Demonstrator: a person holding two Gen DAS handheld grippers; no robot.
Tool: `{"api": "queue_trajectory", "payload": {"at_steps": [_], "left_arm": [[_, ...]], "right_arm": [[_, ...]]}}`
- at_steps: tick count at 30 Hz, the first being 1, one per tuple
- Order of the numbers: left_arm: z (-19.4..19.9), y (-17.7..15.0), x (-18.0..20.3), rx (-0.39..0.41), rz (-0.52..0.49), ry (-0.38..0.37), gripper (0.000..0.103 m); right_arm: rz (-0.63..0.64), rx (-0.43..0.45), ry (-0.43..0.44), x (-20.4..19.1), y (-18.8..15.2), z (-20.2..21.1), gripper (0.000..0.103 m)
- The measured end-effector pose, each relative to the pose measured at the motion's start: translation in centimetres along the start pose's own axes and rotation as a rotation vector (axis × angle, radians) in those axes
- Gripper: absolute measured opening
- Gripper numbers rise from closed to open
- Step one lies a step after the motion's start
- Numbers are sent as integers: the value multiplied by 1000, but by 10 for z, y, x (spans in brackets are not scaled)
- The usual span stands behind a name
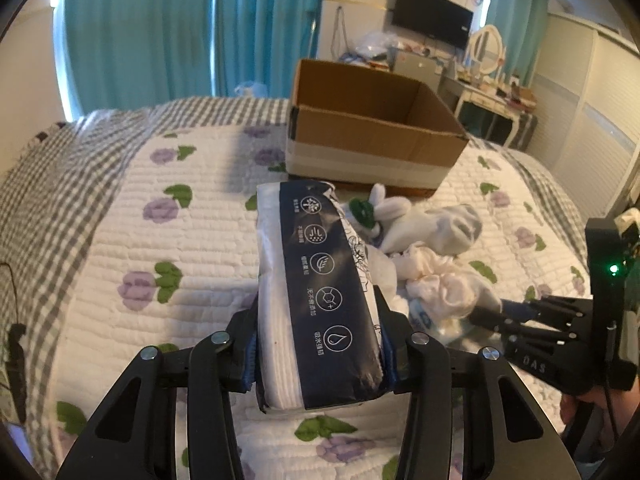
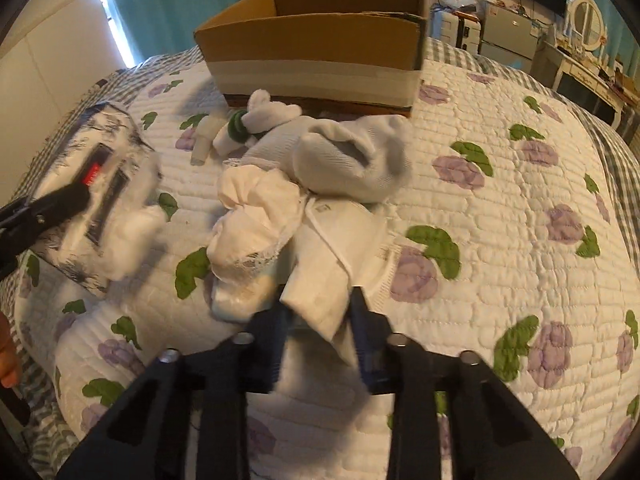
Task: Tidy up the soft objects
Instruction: 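Grasp the dark-blue tissue pack with the left tool while the right tool grasps the white face mask, then carry the tissue pack and face mask with both tools over the cardboard box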
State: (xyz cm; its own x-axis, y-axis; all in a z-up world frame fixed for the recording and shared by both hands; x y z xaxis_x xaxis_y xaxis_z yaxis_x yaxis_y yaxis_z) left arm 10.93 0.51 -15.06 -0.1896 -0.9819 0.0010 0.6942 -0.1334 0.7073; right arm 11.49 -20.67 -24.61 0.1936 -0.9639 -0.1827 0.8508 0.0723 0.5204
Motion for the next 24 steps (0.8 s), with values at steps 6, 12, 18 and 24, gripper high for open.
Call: {"api": "queue_trajectory", "payload": {"at_steps": [6, 12, 18, 24], "left_arm": [[27, 3, 4, 30, -12, 4, 45], [53, 10, 9, 72, -16, 4, 45], [74, 27, 10, 130, -9, -2, 46], [40, 24, 6, 71, -16, -1, 46]], "right_arm": [[-22, 49, -15, 11, 1, 30, 13], [-25, 128, -35, 10, 5, 72, 12], [-13, 189, -33, 4, 9, 108, 12], [3, 223, -28, -6, 15, 120, 12]]}}
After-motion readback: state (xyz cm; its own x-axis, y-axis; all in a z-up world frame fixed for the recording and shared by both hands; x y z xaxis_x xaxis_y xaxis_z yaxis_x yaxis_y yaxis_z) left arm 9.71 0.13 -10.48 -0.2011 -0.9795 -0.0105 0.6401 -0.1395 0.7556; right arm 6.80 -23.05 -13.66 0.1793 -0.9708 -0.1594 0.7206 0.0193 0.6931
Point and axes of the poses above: each gripper's, at about its wrist camera, not at the fingertips, and z roughly against the way its jaws point, x to its right, y to its top, the point moved 9 cm from there along -z, roughly the way its jaws point, and after that the axes turned 8 degrees about -z, right-handed, at the moved point
